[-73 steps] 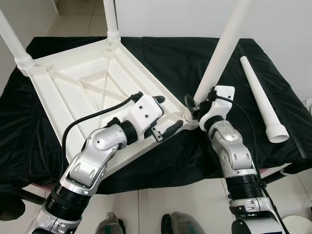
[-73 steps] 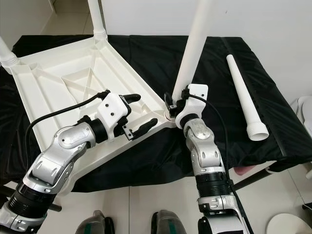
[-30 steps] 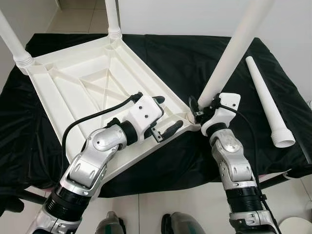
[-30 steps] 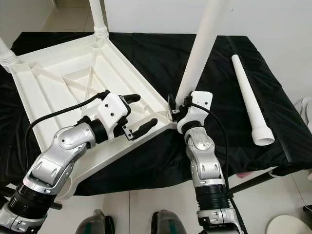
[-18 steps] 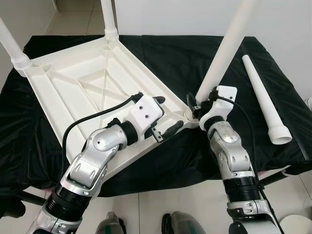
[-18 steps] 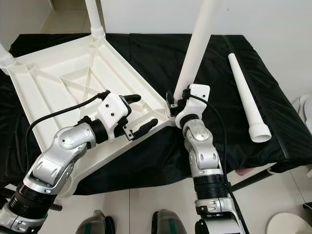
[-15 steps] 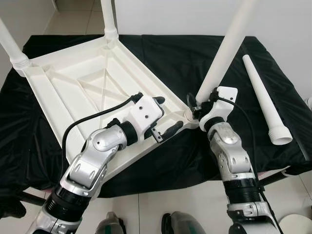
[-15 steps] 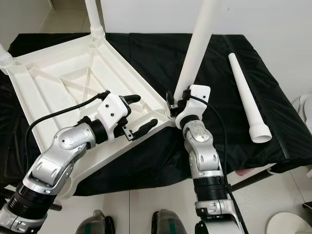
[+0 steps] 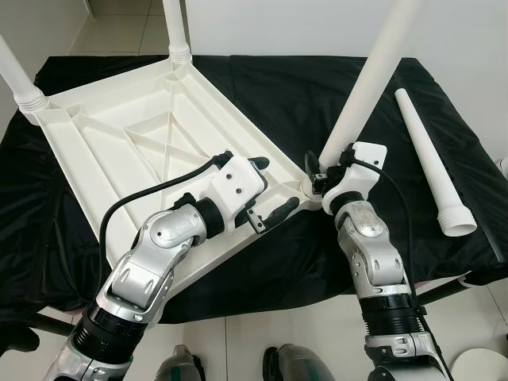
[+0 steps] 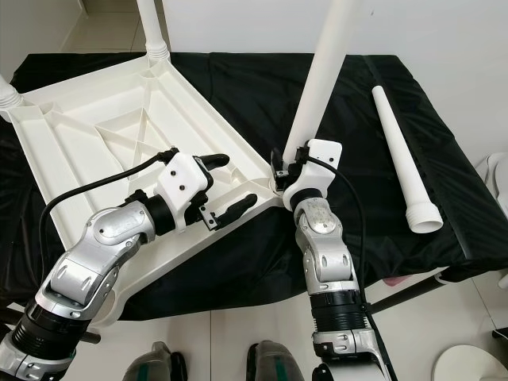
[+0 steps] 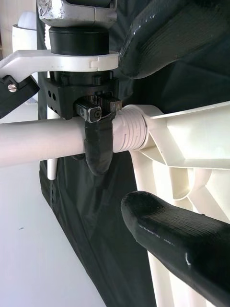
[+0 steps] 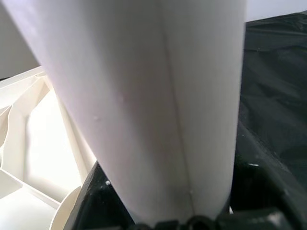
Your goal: Building children table
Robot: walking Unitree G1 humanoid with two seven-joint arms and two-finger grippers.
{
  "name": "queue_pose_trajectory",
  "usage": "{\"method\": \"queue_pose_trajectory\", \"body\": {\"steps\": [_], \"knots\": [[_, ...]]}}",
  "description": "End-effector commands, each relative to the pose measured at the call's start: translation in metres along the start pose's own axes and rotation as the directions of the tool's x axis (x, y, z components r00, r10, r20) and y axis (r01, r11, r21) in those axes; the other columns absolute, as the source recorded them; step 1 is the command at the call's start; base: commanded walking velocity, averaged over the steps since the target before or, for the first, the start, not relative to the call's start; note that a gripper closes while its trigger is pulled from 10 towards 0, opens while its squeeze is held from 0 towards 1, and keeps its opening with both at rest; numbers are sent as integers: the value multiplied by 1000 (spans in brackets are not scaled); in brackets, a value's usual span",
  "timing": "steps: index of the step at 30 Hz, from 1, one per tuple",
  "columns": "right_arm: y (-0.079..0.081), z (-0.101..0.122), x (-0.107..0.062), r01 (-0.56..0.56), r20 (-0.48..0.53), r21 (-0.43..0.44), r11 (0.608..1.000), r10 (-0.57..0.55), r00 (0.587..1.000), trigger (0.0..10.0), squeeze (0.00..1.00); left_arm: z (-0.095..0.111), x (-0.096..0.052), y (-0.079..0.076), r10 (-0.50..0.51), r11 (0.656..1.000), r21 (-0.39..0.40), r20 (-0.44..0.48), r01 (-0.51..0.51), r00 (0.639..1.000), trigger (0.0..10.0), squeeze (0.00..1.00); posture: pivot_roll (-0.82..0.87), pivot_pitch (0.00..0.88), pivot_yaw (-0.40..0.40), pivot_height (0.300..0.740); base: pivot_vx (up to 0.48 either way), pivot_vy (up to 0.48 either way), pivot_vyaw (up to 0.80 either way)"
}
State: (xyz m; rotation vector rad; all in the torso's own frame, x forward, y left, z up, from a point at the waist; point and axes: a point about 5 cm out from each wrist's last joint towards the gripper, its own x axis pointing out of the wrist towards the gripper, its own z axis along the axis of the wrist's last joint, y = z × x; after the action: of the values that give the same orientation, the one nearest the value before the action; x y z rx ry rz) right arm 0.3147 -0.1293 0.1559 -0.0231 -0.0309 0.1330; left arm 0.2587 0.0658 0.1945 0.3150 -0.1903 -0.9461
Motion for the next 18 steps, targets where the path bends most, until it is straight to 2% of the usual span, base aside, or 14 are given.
{"method": "queue_pose_trajectory", "body": {"steps": [1,4,5,6,7,8,9,10,13,18], "knots": [[2,-34,-7,1,-169,3,1000,0,986,10000,0,-1,-2,-1,-5,1000,0,-9,5,1000,10000,0,-106,88,4,740,0,0,0],[-1,-33,-7,39,-161,-9,999,-40,986,10000,0,0,-2,-1,-5,1000,-1,-10,5,1000,10000,0,-106,88,4,740,0,0,0],[-3,-34,-8,103,-161,-12,995,-103,981,10000,0,0,-2,-1,-6,1000,-2,-10,6,1000,10000,0,-108,90,2,740,0,0,0],[-3,-34,-8,103,-161,-12,995,-103,981,10000,0,0,-2,-1,-6,1000,-2,-10,6,1000,10000,0,-108,90,2,740,0,0,0],[-3,-35,-8,184,-156,-18,983,-184,970,10000,0,0,-1,-2,-8,1000,-4,-10,8,1000,10000,0,-109,90,1,740,0,0,0],[-3,-35,-8,184,-156,-18,983,-184,970,10000,0,0,-1,-2,-8,1000,-4,-10,8,1000,10000,0,-109,90,1,740,0,0,0],[0,-35,-8,243,-152,-20,970,-243,958,10000,0,0,-1,-2,-9,1000,-5,-9,9,1000,10000,0,-111,89,1,740,0,0,0],[0,-35,-8,243,-152,-20,970,-243,958,10000,0,0,-1,-2,-9,1000,-5,-9,9,1000,10000,0,-111,89,1,740,0,0,0],[21,-33,-2,256,-138,9,967,-253,958,10000,0,0,2,-4,-11,1000,-8,-4,11,1000,10000,0,-108,85,-5,740,0,0,0],[28,-28,2,264,-127,17,964,-260,957,10000,0,0,2,-4,-9,1000,-11,-1,9,1000,10000,0,-103,81,-11,740,0,0,0]]}}
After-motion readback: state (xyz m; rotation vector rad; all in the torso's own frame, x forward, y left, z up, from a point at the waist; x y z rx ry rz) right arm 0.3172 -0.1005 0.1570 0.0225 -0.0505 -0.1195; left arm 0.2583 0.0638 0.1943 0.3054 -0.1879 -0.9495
